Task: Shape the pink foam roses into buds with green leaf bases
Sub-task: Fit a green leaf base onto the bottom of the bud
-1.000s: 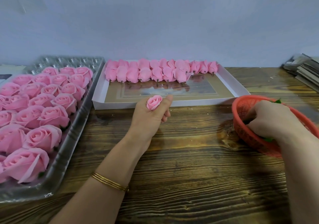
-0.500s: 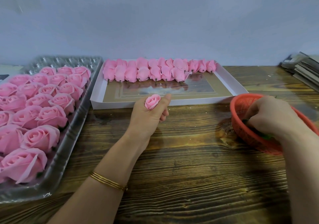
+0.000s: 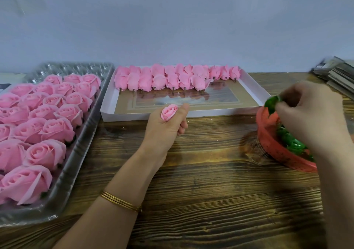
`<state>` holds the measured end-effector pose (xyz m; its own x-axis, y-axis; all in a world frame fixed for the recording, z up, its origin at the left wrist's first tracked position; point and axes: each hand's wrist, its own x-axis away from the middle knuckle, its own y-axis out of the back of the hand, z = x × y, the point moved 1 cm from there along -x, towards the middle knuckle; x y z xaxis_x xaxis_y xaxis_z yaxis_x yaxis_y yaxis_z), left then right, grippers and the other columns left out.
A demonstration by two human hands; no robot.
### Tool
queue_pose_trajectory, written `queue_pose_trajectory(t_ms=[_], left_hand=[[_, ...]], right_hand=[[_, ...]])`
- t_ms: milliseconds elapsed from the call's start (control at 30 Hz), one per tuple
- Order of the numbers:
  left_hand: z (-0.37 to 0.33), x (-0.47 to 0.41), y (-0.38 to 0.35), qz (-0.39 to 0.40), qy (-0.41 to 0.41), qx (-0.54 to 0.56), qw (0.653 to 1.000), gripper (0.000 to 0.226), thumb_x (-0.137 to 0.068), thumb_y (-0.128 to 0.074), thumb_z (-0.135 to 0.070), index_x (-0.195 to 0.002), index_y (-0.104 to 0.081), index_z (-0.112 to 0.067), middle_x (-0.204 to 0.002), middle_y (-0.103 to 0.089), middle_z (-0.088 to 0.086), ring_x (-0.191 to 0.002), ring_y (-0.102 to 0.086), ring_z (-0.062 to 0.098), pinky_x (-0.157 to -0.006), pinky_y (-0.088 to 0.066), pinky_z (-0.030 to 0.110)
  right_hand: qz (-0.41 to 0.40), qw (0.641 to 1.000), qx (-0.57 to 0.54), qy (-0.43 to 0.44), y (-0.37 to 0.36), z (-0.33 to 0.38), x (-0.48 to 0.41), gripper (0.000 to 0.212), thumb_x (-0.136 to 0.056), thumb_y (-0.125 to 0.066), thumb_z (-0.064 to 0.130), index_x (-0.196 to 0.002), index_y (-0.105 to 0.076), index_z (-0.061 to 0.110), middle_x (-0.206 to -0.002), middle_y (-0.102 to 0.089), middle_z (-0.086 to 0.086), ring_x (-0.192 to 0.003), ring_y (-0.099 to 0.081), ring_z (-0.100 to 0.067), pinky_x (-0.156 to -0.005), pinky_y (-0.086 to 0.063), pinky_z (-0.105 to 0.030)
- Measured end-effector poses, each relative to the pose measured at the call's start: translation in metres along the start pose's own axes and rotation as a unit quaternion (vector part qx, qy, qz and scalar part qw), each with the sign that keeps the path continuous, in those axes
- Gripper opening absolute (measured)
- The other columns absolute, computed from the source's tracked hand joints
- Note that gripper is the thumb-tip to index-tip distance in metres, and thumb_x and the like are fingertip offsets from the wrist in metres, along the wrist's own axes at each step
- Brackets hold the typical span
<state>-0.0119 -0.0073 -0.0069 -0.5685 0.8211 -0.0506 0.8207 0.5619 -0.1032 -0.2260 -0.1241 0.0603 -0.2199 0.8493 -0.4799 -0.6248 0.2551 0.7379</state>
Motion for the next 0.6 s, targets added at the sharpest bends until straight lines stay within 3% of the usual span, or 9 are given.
queue_pose_trajectory(t_ms=[100,267,367,433,500,600], left_hand=[[0.0,0.0,0.0,0.0,-0.001,0.0,1.0,0.033,-0.095,-0.062,-0.029,-0.066,-0.059,-0.013,-0.058,-0.058,-0.003,-0.054,-0.051,0.005,-0.054,-0.046,0.016],[0.0,0.0,-0.001,0.004,-0.007,-0.008,1.0,0.037,-0.096,-0.059,-0.03,-0.064,-0.06,-0.013,-0.057,-0.058,-0.005,-0.054,-0.052,0.004,-0.054,-0.045,0.017],[0.0,0.0,-0.001,0.004,-0.013,-0.007,1.0,0.039,-0.097,-0.058,-0.031,-0.062,-0.06,-0.015,-0.056,-0.059,-0.006,-0.053,-0.053,0.005,-0.054,-0.045,0.017],[0.001,0.001,-0.002,0.003,-0.018,-0.003,1.0,0.04,-0.098,-0.057,-0.03,-0.061,-0.061,-0.016,-0.057,-0.06,-0.005,-0.054,-0.054,0.005,-0.054,-0.045,0.017],[0.001,0.001,-0.002,-0.002,-0.021,0.0,1.0,0.041,-0.098,-0.057,-0.03,-0.061,-0.062,-0.014,-0.058,-0.061,-0.004,-0.056,-0.055,0.006,-0.056,-0.046,0.017],[0.0,0.001,-0.004,-0.009,-0.019,0.006,1.0,0.043,-0.097,-0.057,-0.029,-0.057,-0.064,-0.016,-0.061,-0.063,-0.003,-0.061,-0.056,0.005,-0.062,-0.048,0.019]], right_hand=[[0.022,0.998,-0.064,0.021,-0.005,0.014,0.008,0.011,-0.08,-0.068,0.013,-0.073,-0.065,0.021,-0.065,-0.065,0.01,-0.067,-0.063,-0.014,-0.061,-0.042,-0.027],[0.127,0.969,-0.208,0.025,-0.026,0.038,0.022,0.013,-0.081,-0.069,0.005,-0.076,-0.065,0.016,-0.068,-0.071,-0.002,-0.062,-0.064,-0.02,-0.062,-0.048,-0.035],[0.181,0.956,-0.228,0.028,-0.043,0.049,0.032,0.014,-0.084,-0.068,0.007,-0.088,-0.068,0.021,-0.072,-0.07,-0.004,-0.056,-0.055,-0.015,-0.058,-0.043,-0.03],[0.226,0.948,-0.221,0.03,-0.053,0.055,0.041,0.022,-0.084,-0.065,0.007,-0.092,-0.073,0.026,-0.074,-0.071,0.0,-0.061,-0.059,-0.012,-0.063,-0.046,-0.028],[0.261,0.941,-0.214,0.023,-0.061,0.058,0.047,0.027,-0.083,-0.062,0.005,-0.082,-0.075,0.03,-0.075,-0.073,0.001,-0.073,-0.066,-0.018,-0.073,-0.053,-0.031],[0.286,0.935,-0.21,-0.012,-0.071,0.057,0.051,0.029,-0.078,-0.06,0.006,-0.066,-0.07,0.03,-0.068,-0.071,0.003,-0.067,-0.064,-0.016,-0.071,-0.052,-0.03]])
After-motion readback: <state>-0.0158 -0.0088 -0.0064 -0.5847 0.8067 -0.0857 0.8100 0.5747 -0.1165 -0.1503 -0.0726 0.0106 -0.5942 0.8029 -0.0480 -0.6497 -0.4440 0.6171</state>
